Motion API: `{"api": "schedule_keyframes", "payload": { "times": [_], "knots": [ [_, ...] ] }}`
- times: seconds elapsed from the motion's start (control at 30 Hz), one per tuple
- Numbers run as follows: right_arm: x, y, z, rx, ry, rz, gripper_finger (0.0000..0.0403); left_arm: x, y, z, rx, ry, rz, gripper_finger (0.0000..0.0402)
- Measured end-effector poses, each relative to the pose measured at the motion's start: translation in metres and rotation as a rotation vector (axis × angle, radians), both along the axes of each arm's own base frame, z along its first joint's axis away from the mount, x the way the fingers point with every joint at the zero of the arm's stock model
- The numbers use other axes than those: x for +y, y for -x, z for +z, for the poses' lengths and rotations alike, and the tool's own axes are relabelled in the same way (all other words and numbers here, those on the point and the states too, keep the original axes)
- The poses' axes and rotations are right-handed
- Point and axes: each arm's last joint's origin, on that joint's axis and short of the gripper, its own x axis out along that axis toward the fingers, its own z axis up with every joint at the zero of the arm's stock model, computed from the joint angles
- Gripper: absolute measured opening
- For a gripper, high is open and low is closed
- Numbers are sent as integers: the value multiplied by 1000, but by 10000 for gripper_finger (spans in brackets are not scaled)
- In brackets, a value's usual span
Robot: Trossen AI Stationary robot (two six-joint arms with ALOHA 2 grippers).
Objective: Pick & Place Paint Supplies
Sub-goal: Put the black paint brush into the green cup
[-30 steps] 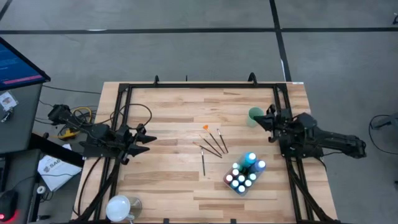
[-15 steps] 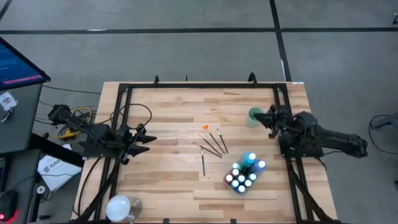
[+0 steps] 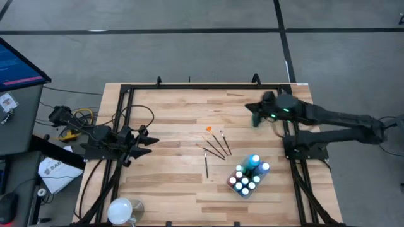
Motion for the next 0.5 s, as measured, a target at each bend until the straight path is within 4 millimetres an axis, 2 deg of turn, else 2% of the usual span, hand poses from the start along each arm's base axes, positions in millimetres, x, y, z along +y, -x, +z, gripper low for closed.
{"api": "schedule_keyframes", "payload": {
  "times": [0.1, 0.2, 0.33, 0.5],
  "knots": [
    [-7, -31, 8, 125, -37, -20, 4, 0, 0, 0, 0, 0, 0, 132],
    [-10, -61, 9, 292, -65, -6, 26, 0, 0, 0, 0, 0, 0, 132],
    [-13, -97, 0, 498, -98, 11, 83, 0, 0, 0, 0, 0, 0, 132],
    [-17, -137, -17, 614, -176, -36, 166, 0, 0, 0, 0, 0, 0, 132]
  ]
}}
